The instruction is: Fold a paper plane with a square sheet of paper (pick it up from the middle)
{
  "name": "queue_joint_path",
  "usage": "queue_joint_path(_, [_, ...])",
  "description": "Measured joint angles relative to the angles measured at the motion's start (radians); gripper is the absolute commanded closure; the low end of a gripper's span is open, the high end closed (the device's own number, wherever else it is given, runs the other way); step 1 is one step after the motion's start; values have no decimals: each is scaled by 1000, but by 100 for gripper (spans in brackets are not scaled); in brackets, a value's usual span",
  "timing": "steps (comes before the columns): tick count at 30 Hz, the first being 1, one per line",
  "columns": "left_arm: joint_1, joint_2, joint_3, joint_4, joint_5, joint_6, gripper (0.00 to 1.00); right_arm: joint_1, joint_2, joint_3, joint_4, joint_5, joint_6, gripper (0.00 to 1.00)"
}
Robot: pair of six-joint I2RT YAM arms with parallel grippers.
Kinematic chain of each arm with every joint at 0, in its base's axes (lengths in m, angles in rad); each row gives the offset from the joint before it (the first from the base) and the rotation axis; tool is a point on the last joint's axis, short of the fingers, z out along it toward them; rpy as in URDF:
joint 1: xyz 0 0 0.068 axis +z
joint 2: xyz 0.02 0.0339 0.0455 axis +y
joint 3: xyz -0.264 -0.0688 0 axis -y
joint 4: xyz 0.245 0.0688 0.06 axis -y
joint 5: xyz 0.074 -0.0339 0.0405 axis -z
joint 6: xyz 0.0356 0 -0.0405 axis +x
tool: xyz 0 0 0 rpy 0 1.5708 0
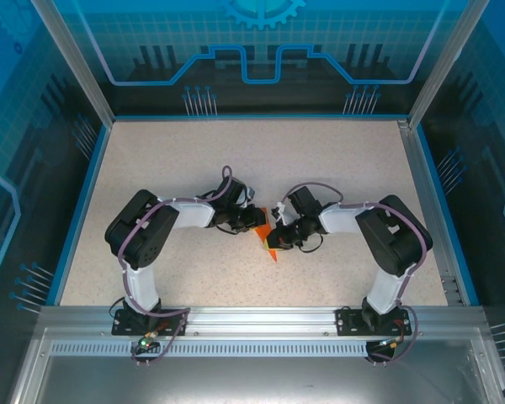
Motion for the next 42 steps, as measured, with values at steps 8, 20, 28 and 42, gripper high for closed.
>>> queue_joint_path(8, [0, 2, -4, 10, 3, 0, 76, 1, 39, 0, -12, -4, 0, 96])
queue_joint_path(20, [0, 11, 11, -10, 3, 0, 77, 0, -43, -148, 106, -25, -22, 95])
queue_joint_path(28, [0, 11, 13, -13, 3, 0, 77, 0, -105, -203, 61, -27, -36, 95])
queue_joint_path(42, [0, 13, 15, -13, 14, 0, 77, -1, -153, -3, -74, -15, 6, 93])
